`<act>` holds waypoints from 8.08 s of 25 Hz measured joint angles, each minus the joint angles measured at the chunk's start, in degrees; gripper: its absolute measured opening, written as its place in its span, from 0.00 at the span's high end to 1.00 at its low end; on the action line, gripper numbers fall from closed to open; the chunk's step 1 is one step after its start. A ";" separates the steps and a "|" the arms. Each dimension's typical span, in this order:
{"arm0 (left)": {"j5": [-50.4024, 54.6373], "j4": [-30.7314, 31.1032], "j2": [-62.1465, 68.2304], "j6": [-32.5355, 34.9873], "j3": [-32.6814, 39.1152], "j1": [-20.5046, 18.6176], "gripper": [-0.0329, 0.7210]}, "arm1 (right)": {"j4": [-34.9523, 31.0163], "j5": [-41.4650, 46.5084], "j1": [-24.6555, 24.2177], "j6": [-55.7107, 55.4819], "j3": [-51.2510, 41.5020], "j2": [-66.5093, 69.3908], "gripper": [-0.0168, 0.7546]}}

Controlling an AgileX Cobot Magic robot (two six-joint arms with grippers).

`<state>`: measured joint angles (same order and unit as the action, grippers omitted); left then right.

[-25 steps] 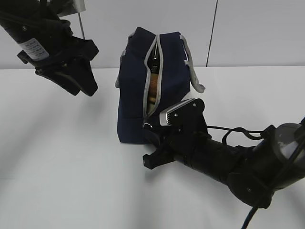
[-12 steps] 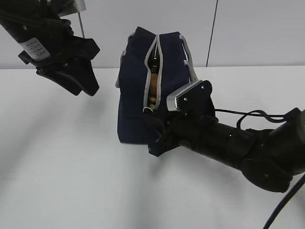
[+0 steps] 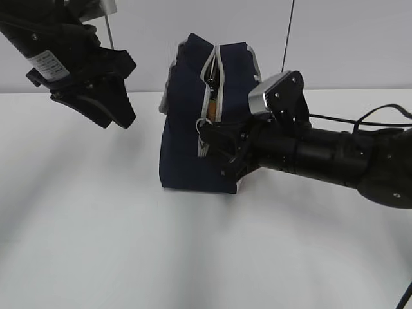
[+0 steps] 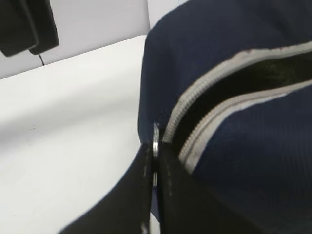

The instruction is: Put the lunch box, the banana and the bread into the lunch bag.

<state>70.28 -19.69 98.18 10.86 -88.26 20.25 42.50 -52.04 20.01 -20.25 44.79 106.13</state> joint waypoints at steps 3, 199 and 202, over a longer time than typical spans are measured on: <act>-0.24 0.00 0.00 0.00 0.00 0.00 0.55 | 5.79 3.79 -0.26 -4.49 3.33 -1.37 1.00; -10.00 -47.79 5.59 69.02 12.26 -9.48 0.96 | 63.97 24.40 -8.04 -81.06 55.53 15.00 1.00; -9.88 -47.74 5.41 69.43 12.26 -9.48 0.96 | 63.97 24.19 -8.04 -81.06 57.34 16.11 1.00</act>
<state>60.40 -67.43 103.59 80.29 -76.00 10.77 106.47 -27.86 11.97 -101.31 102.12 122.24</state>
